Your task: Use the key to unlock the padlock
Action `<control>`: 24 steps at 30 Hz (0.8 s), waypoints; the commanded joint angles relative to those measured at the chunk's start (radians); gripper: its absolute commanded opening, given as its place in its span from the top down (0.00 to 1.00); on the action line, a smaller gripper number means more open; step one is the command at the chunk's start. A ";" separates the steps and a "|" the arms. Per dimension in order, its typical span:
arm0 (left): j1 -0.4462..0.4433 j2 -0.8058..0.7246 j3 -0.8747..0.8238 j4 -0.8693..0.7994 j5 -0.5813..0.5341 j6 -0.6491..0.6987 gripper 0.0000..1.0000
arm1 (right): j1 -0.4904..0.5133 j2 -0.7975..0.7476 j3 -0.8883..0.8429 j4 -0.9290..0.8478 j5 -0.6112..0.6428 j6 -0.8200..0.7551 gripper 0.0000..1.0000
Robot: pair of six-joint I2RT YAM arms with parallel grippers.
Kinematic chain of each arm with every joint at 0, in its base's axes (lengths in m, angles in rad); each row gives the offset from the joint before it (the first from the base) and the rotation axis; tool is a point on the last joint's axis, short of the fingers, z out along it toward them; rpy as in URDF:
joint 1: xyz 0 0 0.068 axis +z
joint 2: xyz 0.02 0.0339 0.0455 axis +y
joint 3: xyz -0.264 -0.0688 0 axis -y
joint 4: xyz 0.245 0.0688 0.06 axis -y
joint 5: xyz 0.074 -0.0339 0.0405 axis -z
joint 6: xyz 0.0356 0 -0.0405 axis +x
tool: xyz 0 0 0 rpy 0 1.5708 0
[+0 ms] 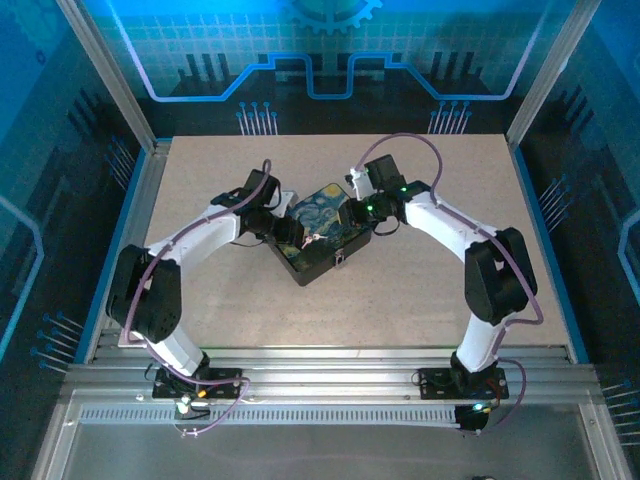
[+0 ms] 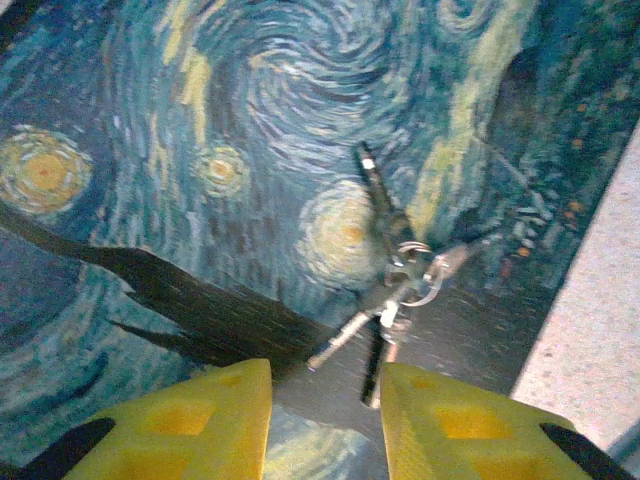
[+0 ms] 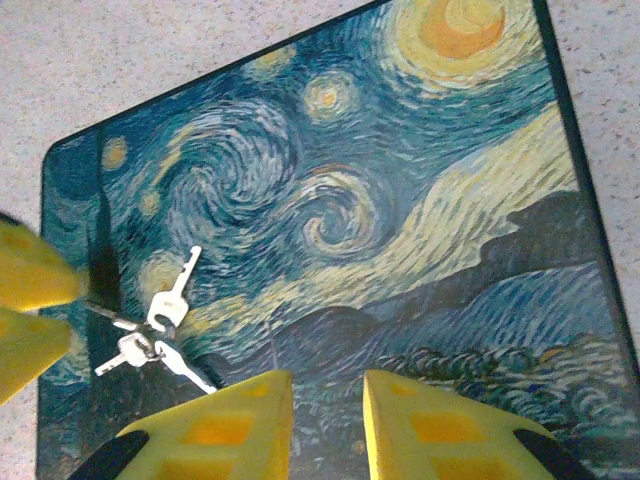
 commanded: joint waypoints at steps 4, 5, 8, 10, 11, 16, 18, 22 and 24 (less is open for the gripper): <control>-0.004 0.037 0.029 0.042 -0.065 0.082 0.65 | 0.004 -0.069 -0.016 -0.011 -0.047 0.006 0.74; -0.005 0.044 0.030 0.044 -0.064 0.082 0.65 | 0.002 -0.071 -0.016 -0.008 -0.050 0.005 0.74; -0.019 0.059 0.045 0.044 -0.066 0.094 0.65 | 0.000 -0.075 -0.019 -0.011 -0.053 0.000 0.74; -0.027 0.063 0.046 0.047 -0.064 0.100 0.66 | -0.005 -0.076 -0.022 -0.010 -0.058 -0.001 0.74; -0.031 0.064 0.045 0.052 -0.066 0.100 0.67 | -0.007 -0.076 -0.026 -0.006 -0.062 0.001 0.74; -0.038 0.078 0.046 0.066 -0.080 0.100 0.73 | -0.014 -0.074 -0.048 0.019 -0.088 0.016 0.75; -0.046 0.086 0.052 0.056 -0.092 0.107 0.75 | -0.013 -0.072 -0.052 0.019 -0.091 0.018 0.75; -0.049 0.098 0.065 0.036 -0.130 0.112 0.82 | -0.013 -0.074 -0.058 0.023 -0.097 0.021 0.75; -0.049 0.098 0.063 0.034 -0.133 0.113 0.85 | -0.013 -0.076 -0.060 0.024 -0.101 0.021 0.75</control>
